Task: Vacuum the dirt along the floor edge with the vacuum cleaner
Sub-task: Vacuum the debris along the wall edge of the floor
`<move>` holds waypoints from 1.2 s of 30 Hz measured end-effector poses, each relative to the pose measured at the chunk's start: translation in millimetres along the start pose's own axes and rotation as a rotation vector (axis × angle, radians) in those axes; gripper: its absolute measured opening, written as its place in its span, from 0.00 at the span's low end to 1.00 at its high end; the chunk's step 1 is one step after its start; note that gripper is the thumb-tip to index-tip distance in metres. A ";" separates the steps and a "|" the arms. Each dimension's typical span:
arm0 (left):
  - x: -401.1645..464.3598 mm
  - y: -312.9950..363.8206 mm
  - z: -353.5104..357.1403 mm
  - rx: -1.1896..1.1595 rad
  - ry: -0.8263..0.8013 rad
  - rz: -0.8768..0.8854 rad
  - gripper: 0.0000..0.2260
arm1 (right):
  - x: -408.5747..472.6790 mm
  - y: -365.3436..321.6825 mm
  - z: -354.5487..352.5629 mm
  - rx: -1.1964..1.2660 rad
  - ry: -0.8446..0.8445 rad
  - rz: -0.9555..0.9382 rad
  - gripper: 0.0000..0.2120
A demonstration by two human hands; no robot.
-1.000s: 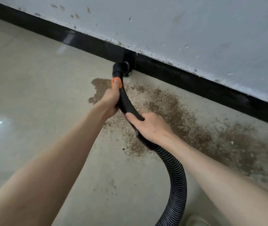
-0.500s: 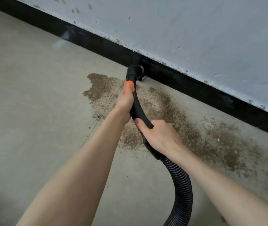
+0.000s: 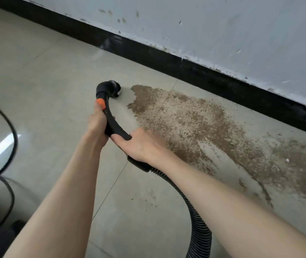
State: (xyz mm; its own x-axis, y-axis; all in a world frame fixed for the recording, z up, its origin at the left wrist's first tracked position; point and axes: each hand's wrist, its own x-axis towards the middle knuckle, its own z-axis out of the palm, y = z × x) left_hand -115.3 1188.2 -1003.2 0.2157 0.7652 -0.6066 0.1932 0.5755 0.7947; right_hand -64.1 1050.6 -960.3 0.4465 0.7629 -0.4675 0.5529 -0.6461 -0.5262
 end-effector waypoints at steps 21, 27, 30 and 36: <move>-0.4 -5.4 35.8 0.098 -0.089 -0.002 0.25 | -7.5 24.5 -0.3 0.112 0.078 0.089 0.30; -4.6 -6.7 44.6 0.124 -0.088 0.009 0.25 | -10.9 32.2 -0.8 0.132 0.097 0.104 0.28; -6.4 -7.2 48.6 0.147 -0.094 0.010 0.25 | -11.3 34.4 -4.0 0.128 0.098 0.118 0.28; -8.8 -6.5 54.9 0.184 -0.106 0.029 0.25 | -14.7 39.4 -7.6 0.172 0.095 0.122 0.28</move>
State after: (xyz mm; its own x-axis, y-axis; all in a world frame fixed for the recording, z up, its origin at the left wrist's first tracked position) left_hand -65.9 1161.9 -1004.4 0.3216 0.7404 -0.5902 0.3551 0.4835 0.8001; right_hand -43.5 1014.1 -968.7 0.5714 0.6725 -0.4705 0.3660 -0.7219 -0.5873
